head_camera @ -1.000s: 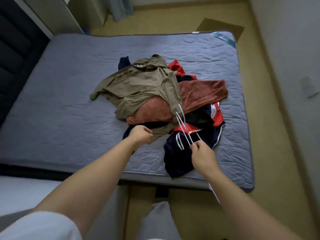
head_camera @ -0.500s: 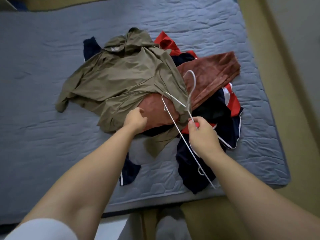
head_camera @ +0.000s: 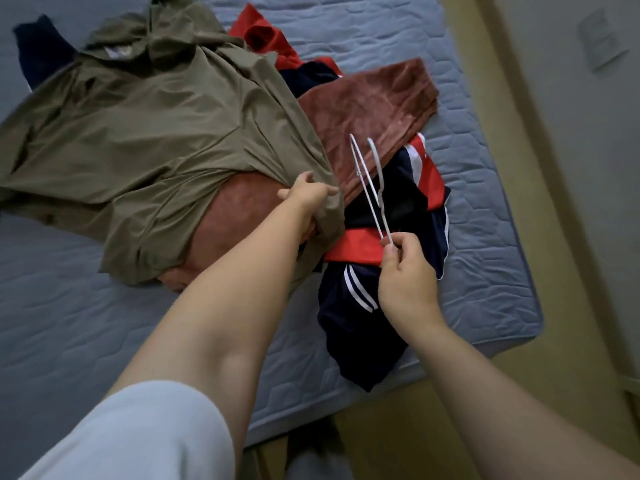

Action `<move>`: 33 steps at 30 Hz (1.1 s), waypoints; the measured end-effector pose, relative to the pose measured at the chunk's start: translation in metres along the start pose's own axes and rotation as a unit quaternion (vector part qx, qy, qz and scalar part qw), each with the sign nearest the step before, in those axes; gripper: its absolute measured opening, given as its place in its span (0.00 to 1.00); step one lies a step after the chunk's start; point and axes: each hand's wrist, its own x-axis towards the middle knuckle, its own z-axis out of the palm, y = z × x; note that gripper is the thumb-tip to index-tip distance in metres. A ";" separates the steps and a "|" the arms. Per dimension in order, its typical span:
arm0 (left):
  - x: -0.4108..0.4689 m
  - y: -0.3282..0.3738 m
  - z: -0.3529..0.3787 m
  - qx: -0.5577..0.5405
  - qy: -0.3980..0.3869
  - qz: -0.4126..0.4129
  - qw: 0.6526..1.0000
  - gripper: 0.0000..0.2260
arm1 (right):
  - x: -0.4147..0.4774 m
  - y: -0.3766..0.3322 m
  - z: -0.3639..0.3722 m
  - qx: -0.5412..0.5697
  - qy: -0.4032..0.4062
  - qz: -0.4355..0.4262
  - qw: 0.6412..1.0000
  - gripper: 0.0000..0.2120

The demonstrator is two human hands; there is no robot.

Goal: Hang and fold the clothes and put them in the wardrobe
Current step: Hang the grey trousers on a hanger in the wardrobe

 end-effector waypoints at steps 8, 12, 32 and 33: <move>-0.019 0.008 0.007 -0.254 -0.007 -0.059 0.965 0.19 | -0.014 0.009 -0.014 0.009 -0.022 0.051 0.998 0.07; -0.019 0.012 -0.009 -0.349 -0.006 -0.089 0.933 0.14 | -0.021 0.005 -0.019 0.020 -0.027 0.049 0.998 0.06; -0.202 0.020 -0.085 0.075 0.297 0.283 0.909 0.12 | -0.057 -0.057 -0.042 0.031 -0.099 0.058 0.993 0.08; -0.217 0.036 -0.091 0.065 0.283 0.306 0.907 0.11 | -0.059 -0.068 -0.050 0.037 -0.096 0.054 0.993 0.08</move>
